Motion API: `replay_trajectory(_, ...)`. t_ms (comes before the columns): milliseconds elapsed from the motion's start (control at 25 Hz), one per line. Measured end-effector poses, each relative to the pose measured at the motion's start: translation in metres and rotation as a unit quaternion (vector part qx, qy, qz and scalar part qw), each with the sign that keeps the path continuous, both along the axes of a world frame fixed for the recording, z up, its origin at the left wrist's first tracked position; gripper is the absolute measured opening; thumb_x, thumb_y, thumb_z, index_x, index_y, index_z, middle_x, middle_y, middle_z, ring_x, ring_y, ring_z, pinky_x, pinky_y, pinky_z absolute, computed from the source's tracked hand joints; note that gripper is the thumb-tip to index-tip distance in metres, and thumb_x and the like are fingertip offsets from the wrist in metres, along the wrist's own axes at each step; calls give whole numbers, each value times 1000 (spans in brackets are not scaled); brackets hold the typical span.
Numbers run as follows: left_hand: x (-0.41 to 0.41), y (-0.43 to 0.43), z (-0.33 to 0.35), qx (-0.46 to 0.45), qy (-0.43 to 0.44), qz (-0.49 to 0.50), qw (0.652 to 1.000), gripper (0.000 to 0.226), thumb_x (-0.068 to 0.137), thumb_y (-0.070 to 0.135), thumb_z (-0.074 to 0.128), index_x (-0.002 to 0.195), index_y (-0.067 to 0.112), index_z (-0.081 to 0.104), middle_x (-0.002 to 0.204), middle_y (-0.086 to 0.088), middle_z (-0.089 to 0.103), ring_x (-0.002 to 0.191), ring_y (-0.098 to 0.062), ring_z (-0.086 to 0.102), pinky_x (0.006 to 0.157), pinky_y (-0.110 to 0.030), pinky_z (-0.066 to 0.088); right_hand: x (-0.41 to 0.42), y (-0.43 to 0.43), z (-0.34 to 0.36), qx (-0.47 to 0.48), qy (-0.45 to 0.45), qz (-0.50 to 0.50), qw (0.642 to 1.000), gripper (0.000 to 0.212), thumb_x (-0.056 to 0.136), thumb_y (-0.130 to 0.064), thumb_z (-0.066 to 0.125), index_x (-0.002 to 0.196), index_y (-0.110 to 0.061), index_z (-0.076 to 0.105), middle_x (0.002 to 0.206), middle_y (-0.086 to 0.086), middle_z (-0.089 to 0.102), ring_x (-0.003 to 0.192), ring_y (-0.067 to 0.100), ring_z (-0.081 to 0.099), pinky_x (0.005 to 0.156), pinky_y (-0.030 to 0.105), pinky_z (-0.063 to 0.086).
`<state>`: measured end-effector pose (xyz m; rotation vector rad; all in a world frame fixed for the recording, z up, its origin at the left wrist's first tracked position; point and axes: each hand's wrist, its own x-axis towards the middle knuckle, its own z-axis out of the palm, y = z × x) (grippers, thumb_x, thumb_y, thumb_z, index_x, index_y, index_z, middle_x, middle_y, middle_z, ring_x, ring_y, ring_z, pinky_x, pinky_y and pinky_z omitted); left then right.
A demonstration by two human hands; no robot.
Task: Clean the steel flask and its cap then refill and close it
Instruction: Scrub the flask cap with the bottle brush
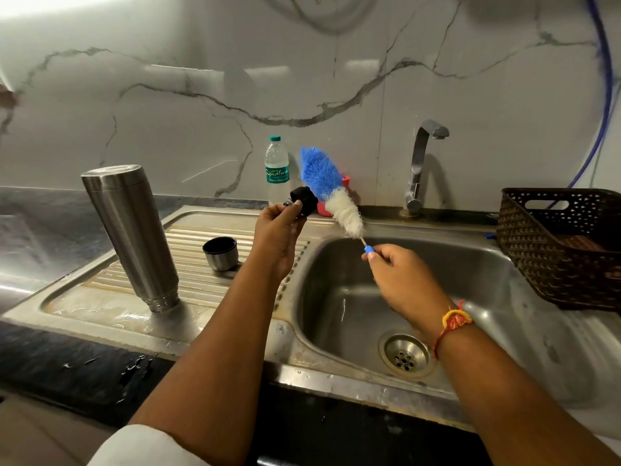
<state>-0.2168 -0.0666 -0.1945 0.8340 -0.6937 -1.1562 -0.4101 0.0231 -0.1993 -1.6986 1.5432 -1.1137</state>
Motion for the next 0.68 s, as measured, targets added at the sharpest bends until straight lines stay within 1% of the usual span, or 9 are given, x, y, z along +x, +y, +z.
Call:
replay_trajectory(80, 1, 1, -1, -15, -23, 32, 999, 33, 92, 1, 70, 113, 11, 46, 114, -17, 66, 108, -29, 69, 98, -36, 57, 0, 1, 0, -6, 7, 2, 1000, 20, 101, -27, 48, 105, -18, 65, 65, -2, 55, 56, 11, 48, 53, 28, 39)
replay_trajectory(120, 3, 0, -2, -16, -50, 50, 997, 37, 90, 3, 73, 116, 13, 48, 113, -15, 67, 109, -29, 70, 100, -39, 56, -1, 1, 0, -5, 7, 6, 1000, 17, 101, -28, 50, 106, -19, 63, 71, -1, 61, 60, 11, 52, 55, 28, 42)
replay_trajectory(200, 7, -4, -5, -6, -102, 83, 991, 36, 86, 10, 79, 113, 18, 57, 113, -11, 70, 108, -27, 70, 100, -43, 56, -1, 1, 0, 4, 9, 18, 1000, 10, 100, -27, 52, 105, -22, 58, 83, 1, 66, 68, 11, 60, 59, 26, 47)
replay_trajectory(240, 8, -5, -6, -1, -119, 93, 989, 34, 85, 12, 81, 111, 19, 61, 113, -10, 71, 107, -26, 71, 100, -44, 56, -1, 0, -1, 3, 17, 20, 1000, 9, 100, -27, 52, 105, -23, 57, 84, 1, 66, 72, 12, 61, 61, 26, 47)
replay_trajectory(320, 8, -4, -6, -1, -127, 102, 987, 31, 84, 13, 82, 110, 18, 65, 113, -9, 73, 107, -24, 71, 99, -44, 57, 0, -2, -2, -13, 30, 17, 999, 15, 101, -30, 49, 105, -22, 61, 76, -2, 62, 69, 13, 58, 61, 28, 44)
replay_trajectory(400, 8, -3, -6, -9, -109, 102, 989, 28, 85, 12, 81, 109, 17, 67, 112, -9, 73, 107, -23, 71, 99, -42, 57, 0, -4, -2, -23, 23, 14, 999, 24, 102, -30, 46, 107, -21, 68, 63, -6, 54, 59, 12, 50, 59, 29, 39)
replay_trajectory(480, 10, -3, -4, -10, -85, 105, 991, 28, 87, 10, 79, 112, 15, 67, 113, -8, 73, 107, -22, 71, 99, -40, 57, -2, -5, -3, -28, 46, 7, 999, 26, 102, -28, 46, 109, -21, 70, 57, -6, 49, 55, 13, 46, 57, 28, 36)
replay_trajectory(560, 9, -3, -4, -17, -82, 96, 992, 30, 89, 9, 77, 117, 12, 68, 114, -10, 73, 107, -23, 72, 99, -39, 57, -5, -4, -3, -32, 90, -1, 995, 26, 102, -28, 46, 110, -20, 70, 56, -6, 48, 55, 13, 45, 52, 27, 33)
replay_trajectory(680, 2, 0, -5, -49, -144, 51, 987, 24, 91, 7, 74, 114, 13, 69, 114, -12, 74, 102, -24, 74, 96, -36, 58, -5, -4, -1, -28, 106, -8, 994, 27, 103, -29, 46, 113, -20, 70, 58, -7, 49, 55, 11, 46, 51, 25, 33)
